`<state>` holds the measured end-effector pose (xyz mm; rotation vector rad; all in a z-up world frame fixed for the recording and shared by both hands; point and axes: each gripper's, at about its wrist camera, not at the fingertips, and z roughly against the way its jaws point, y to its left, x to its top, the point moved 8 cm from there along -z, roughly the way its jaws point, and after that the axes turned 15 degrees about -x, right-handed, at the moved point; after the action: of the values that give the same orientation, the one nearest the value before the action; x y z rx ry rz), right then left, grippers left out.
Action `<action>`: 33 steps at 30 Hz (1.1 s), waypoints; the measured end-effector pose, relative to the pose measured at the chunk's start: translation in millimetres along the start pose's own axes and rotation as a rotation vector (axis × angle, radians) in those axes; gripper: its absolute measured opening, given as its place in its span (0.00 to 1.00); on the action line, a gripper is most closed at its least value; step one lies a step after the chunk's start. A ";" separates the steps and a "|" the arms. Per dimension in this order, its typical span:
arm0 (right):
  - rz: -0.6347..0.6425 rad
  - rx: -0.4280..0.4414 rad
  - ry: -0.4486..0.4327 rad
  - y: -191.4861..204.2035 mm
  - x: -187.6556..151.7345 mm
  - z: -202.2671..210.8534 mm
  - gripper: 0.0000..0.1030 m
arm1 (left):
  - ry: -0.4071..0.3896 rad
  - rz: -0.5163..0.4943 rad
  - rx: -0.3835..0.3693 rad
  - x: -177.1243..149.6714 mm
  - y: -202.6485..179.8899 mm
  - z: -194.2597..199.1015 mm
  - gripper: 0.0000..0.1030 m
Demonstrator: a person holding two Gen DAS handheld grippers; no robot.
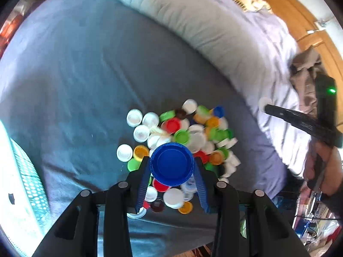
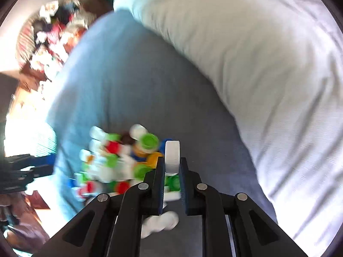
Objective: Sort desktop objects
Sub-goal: 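Grasp a blue cap with the left tool while the right tool grasps a white cap, then carry both caps over the teal basket and open both tools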
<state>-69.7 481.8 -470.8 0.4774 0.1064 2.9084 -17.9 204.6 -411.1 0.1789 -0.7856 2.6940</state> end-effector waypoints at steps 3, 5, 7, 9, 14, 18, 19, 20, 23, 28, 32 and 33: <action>-0.028 0.015 -0.069 9.7 4.1 65.9 0.13 | -0.037 -0.020 -0.018 13.0 -21.8 30.6 0.39; -0.035 0.019 -0.109 17.3 4.2 106.3 0.13 | -0.061 -0.042 -0.015 19.3 -35.8 45.7 0.39; -0.028 0.018 -0.146 26.5 3.6 138.5 0.13 | -0.088 -0.060 -0.011 25.1 -47.5 70.9 0.39; -0.008 0.012 -0.178 35.9 5.6 166.6 0.13 | -0.113 -0.076 -0.002 28.4 -54.2 95.4 0.39; 0.044 0.005 -0.262 56.1 14.5 223.5 0.13 | -0.175 -0.069 0.016 29.1 -55.2 142.0 0.39; 0.083 0.017 -0.301 77.9 23.6 247.8 0.14 | -0.231 -0.053 0.030 27.2 -46.0 174.6 0.39; 0.094 0.025 -0.310 86.5 26.4 253.5 0.14 | -0.246 -0.049 0.036 26.7 -42.6 181.8 0.39; 0.101 0.032 -0.316 92.2 28.3 258.5 0.14 | -0.258 -0.045 0.040 26.1 -39.4 190.1 0.39; 0.132 0.056 -0.337 114.5 33.1 270.4 0.14 | -0.293 -0.039 0.051 25.6 -30.8 211.0 0.39; 0.188 0.090 -0.346 150.7 39.2 276.2 0.14 | -0.358 -0.022 0.087 23.6 -11.6 246.9 0.39; 0.243 0.122 -0.348 187.4 47.0 279.0 0.14 | -0.401 -0.015 0.155 18.0 9.4 273.7 0.39; 0.259 0.128 -0.351 197.7 49.5 280.1 0.14 | -0.412 -0.010 0.169 15.8 15.9 281.0 0.39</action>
<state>-60.1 309.3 -170.6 1.0881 0.1934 3.0183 -30.2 44.1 -179.7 0.7953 -0.6569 2.7477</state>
